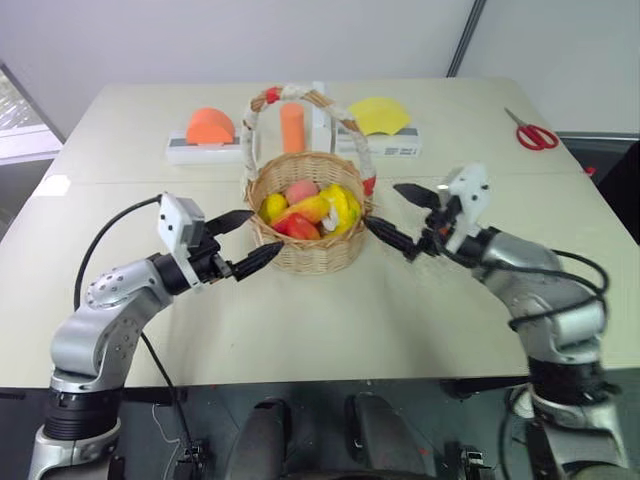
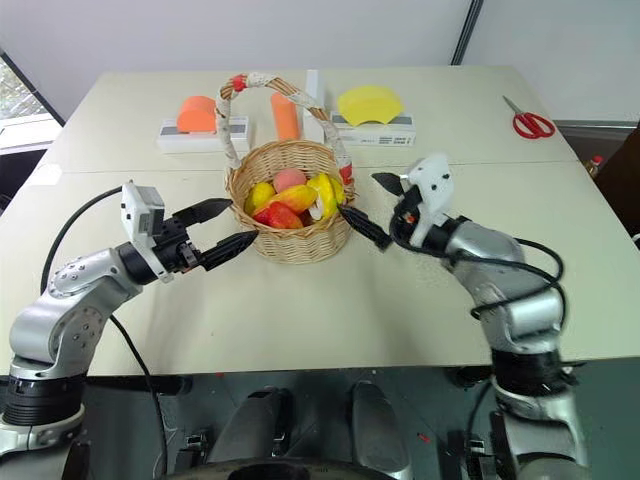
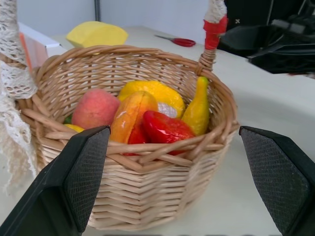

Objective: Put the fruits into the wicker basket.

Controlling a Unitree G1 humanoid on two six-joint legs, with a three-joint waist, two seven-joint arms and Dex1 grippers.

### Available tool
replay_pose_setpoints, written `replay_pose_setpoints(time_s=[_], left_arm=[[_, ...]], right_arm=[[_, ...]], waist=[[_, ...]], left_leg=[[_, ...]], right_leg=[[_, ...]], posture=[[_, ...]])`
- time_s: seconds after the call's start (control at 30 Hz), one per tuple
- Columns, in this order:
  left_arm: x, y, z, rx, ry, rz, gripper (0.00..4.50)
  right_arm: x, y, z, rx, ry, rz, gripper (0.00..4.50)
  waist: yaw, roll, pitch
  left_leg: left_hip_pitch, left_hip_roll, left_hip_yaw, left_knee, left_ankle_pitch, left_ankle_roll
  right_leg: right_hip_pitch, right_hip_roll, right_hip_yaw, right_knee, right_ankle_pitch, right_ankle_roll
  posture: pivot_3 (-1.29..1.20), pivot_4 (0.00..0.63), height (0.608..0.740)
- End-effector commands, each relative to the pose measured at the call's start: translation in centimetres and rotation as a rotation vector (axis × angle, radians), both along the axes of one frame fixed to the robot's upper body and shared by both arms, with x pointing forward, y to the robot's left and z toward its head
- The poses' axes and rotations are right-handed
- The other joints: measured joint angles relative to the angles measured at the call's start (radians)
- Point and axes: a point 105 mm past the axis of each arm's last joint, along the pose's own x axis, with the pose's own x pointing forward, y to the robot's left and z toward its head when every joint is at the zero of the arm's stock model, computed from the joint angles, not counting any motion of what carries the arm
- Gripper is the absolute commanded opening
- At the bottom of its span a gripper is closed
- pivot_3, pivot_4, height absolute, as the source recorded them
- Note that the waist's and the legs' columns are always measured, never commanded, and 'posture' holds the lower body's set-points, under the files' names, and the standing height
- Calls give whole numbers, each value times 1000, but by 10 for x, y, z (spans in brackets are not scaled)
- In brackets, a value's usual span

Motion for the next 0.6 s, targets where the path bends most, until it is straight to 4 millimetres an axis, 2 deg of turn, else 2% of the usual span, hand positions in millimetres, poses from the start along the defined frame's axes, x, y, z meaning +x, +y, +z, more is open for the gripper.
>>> replay_pose_setpoints(time_s=[0.03, 0.1, 0.3, 0.37, 0.4, 0.5, 0.6], left_arm=[[-2, -5, 6, -3, -20, -16, 4500], [-2, -6, 6, -3, -22, -14, 4500], [-3, -8, 5, -8, -27, -7, 4500], [-3, -10, 4, -11, -28, -8, 4500], [-3, -11, 4, -12, -29, -10, 4500], [-2, -12, 3, -14, -29, -14, 4500], [0, -15, 2, -16, -27, -28, 4500]], right_arm=[[16, 8, 11, 39, -64, -31, 3976], [22, 9, 13, 79, -61, -37, 3207], [18, 9, 18, 116, -90, -20, 149], [16, 5, 23, 127, -110, -32, 17], [16, -5, 28, 128, -140, -77, 17], [19, -40, 37, 126, -196, -229, 17], [22, -86, 42, 108, -226, -409, 17]], waist=[[3, 0, 0], [7, 0, 0], [9, 0, 0], [8, 0, 0], [7, 0, 0], [8, 0, 0], [14, 0, 0]], left_leg=[[0, 0, 0, 0, 0, 0], [-1, -1, 0, 0, 0, 0], [-2, -3, 0, 0, 0, 0], [-2, -2, -1, -1, 0, 0], [-2, -2, -1, -1, 0, 0], [-2, -2, 0, -1, 0, 0], [-2, -3, 0, 0, 0, 0]], right_leg=[[0, 0, 0, 0, 0, 0], [-1, -1, 0, 0, 0, 0], [-1, -3, 0, -1, 0, 0], [-1, -3, 0, -1, 0, 0], [-1, -2, 0, -1, 0, 0], [-1, -2, 0, -1, 0, 0], [-1, -3, 0, -1, 0, 0]], posture=[[0, 150, 740], [0, 150, 740], [0, 150, 740], [0, 150, 740], [0, 150, 740], [0, 150, 740], [0, 150, 740]])
